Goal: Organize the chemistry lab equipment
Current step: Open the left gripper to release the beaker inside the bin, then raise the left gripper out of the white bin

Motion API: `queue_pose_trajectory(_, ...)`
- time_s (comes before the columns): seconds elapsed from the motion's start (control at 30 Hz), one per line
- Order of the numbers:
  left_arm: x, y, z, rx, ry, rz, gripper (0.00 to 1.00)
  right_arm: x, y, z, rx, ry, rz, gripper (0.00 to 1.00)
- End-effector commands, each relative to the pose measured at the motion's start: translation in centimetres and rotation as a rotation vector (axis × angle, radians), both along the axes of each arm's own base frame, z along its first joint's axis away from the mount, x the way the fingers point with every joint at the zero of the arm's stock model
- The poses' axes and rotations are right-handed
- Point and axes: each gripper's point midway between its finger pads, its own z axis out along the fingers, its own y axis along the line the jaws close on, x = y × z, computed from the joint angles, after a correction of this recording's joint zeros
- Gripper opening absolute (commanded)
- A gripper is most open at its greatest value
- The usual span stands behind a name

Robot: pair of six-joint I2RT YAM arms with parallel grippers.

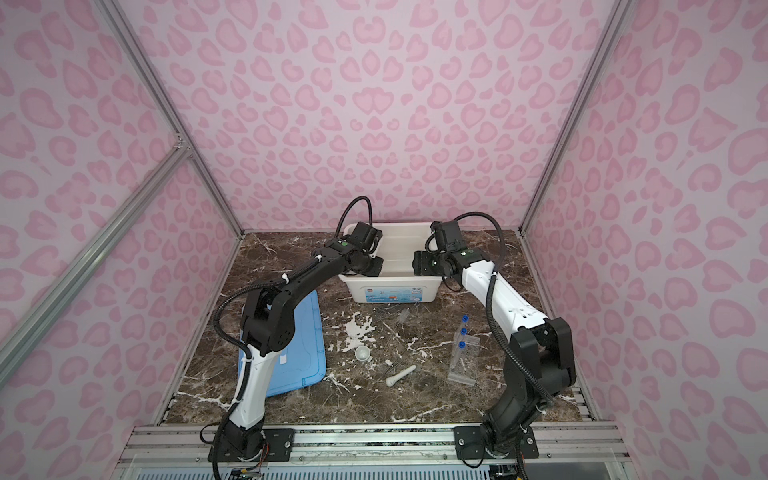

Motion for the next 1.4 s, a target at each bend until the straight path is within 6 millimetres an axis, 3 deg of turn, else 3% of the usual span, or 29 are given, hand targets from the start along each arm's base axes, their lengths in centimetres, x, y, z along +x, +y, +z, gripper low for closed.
queue_pose_trajectory(0.0, -0.2, 0.7, -0.1, 0.028, 0.013, 0.019, 0.30, -0.1, 0.0, -0.3, 0.001, 0.005, 0.002, 0.77)
queue_pose_trajectory(0.23, -0.5, 0.9, 0.7, 0.025, 0.008, 0.029, 0.35, 0.1, 0.2, -0.4, 0.012, 0.007, 0.005, 0.77)
queue_pose_trajectory(0.4, -0.7, 0.9, 0.1, 0.028, 0.027, 0.027, 0.35, 0.0, 0.1, -0.3, 0.007, 0.009, 0.005, 0.77)
queue_pose_trajectory(0.67, -0.7, 1.0, 1.2, 0.021, 0.009, 0.036, 0.57, 0.0, 0.0, -0.2, 0.001, 0.003, 0.005, 0.77)
queue_pose_trajectory(1.07, -0.4, 0.2, 6.0, -0.026, -0.073, 0.015, 0.83, -0.1, -0.4, 0.6, -0.008, -0.016, -0.006, 0.77)
queue_pose_trajectory(1.23, -0.2, 0.7, 8.6, -0.004, -0.163, 0.043, 1.00, -0.3, -0.6, 1.0, -0.009, -0.027, -0.010, 0.77)
queue_pose_trajectory(1.37, -0.3, 1.0, 11.2, -0.015, -0.231, 0.052, 0.98, -0.5, -0.7, 1.3, -0.008, -0.037, -0.012, 0.77)
